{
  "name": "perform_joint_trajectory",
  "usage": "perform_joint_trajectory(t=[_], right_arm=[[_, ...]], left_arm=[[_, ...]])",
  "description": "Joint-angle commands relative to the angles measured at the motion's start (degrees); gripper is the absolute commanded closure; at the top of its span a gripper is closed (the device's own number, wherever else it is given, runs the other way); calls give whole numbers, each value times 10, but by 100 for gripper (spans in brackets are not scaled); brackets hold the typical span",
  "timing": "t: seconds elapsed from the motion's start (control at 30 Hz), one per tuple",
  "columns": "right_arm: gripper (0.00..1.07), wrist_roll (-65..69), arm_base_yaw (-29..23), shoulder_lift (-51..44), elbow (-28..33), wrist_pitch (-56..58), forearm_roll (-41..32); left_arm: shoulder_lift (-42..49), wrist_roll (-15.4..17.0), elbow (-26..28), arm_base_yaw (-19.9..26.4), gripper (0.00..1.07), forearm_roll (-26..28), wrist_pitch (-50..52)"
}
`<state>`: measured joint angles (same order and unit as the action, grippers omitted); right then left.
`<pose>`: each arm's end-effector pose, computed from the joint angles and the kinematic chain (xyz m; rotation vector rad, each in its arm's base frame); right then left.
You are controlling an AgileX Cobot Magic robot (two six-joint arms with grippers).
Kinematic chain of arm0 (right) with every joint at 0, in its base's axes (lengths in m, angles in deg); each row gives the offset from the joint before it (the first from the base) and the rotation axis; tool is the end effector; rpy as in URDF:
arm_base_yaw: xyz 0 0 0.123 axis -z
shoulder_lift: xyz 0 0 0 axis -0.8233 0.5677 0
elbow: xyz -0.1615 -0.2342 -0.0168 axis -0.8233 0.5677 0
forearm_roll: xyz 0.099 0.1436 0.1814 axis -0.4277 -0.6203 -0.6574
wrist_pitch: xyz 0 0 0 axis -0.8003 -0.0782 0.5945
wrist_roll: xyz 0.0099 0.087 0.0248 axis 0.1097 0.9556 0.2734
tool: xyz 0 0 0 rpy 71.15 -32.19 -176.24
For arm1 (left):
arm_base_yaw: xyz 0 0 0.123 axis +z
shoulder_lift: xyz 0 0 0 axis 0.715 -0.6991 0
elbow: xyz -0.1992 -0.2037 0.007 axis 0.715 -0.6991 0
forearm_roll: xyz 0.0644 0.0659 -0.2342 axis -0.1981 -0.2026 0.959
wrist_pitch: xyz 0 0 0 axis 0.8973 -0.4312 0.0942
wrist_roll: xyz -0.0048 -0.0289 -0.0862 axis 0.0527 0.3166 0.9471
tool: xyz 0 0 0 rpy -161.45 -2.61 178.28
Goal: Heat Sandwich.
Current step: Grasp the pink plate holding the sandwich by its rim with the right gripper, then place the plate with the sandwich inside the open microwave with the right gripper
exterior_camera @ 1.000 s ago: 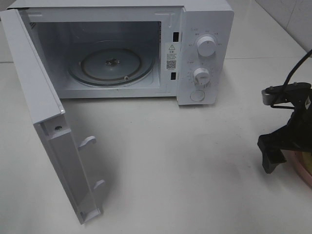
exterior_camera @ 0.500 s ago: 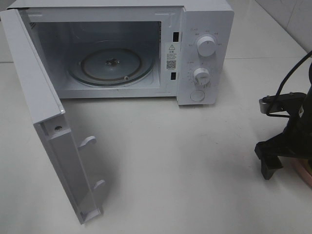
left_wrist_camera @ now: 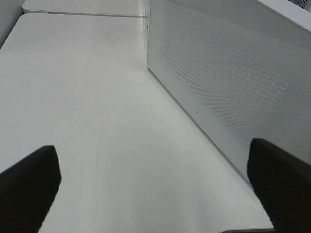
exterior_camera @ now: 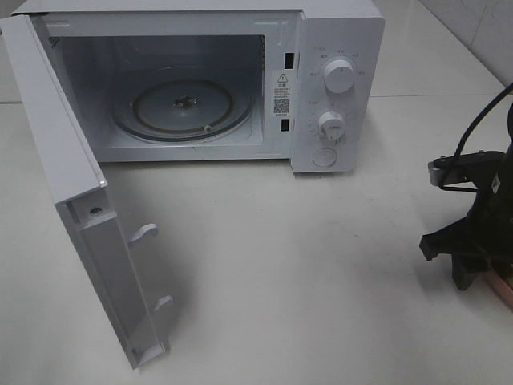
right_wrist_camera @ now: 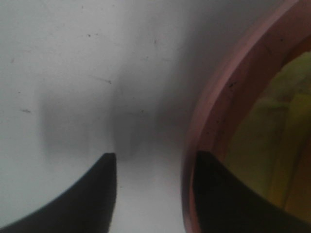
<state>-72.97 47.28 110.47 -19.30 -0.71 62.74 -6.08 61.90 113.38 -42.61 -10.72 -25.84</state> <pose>0.2697 0.0290 0.1273 -0.1096 3.0192 -0.1401 -0.0042 -0.0121 0.2791 0.0021 2.0103 -0.1155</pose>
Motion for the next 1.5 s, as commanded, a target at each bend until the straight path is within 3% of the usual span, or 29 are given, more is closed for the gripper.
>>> perform_joint_trajectory(t=[0.03, 0.1, 1.07, 1.5], right_arm=[[93, 27, 2, 2, -1, 4, 21], [107, 33, 2, 2, -1, 4, 26], [107, 32, 1, 2, -1, 7, 34], [107, 71, -24, 1, -13, 45, 92]], left_arm=[[15, 3, -3, 1, 3, 3, 7], [15, 3, -3, 1, 3, 3, 7], [15, 3, -3, 1, 3, 3, 7], [15, 3, -3, 1, 3, 3, 7]])
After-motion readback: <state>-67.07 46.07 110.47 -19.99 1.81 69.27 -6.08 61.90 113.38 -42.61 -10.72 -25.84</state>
